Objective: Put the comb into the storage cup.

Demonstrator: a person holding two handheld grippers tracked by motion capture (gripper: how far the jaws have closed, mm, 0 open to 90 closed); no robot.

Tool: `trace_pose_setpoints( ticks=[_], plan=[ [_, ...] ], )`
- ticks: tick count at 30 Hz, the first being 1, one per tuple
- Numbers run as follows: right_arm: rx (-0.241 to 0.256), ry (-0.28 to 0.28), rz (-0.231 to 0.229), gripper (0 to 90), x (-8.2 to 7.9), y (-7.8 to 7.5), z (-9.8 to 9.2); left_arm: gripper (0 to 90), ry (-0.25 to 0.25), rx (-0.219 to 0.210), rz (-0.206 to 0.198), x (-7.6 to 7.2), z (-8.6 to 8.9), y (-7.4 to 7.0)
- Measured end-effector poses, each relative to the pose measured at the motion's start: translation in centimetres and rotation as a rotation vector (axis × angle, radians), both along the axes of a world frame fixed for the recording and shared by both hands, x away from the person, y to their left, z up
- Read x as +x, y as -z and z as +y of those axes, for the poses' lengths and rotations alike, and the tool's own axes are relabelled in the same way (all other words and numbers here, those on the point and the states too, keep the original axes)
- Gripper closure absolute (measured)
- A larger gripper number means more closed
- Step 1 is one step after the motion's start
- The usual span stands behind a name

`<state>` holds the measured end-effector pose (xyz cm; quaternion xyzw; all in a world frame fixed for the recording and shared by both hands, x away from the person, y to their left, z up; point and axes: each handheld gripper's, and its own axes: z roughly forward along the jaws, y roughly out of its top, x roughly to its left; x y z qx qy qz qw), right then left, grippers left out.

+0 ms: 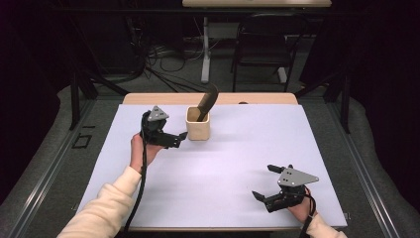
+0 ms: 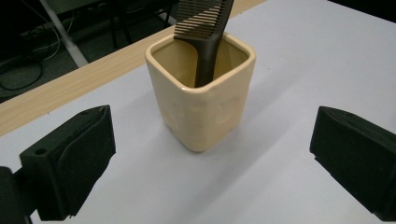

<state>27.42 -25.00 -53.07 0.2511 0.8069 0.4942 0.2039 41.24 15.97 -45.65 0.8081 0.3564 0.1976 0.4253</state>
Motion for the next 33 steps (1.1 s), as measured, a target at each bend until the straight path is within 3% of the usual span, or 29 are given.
trace_pose_setpoints(
  ticks=[6,13,33],
  plan=[
    [-0.003,-0.001,0.003,0.2,0.0,0.0,0.0,0.2,-0.007,0.01,-0.012,-1.4,0.9,0.3],
    [-0.001,-0.002,0.006,0.2,0.0,0.0,0.0,0.2,-0.02,-0.017,-0.034,-2.9,1.7,0.5],
    [-0.009,-0.001,0.008,0.2,0.0,0.1,0.1,0.2,-0.056,-0.024,-0.03,-6.9,4.0,2.0]
  ],
)
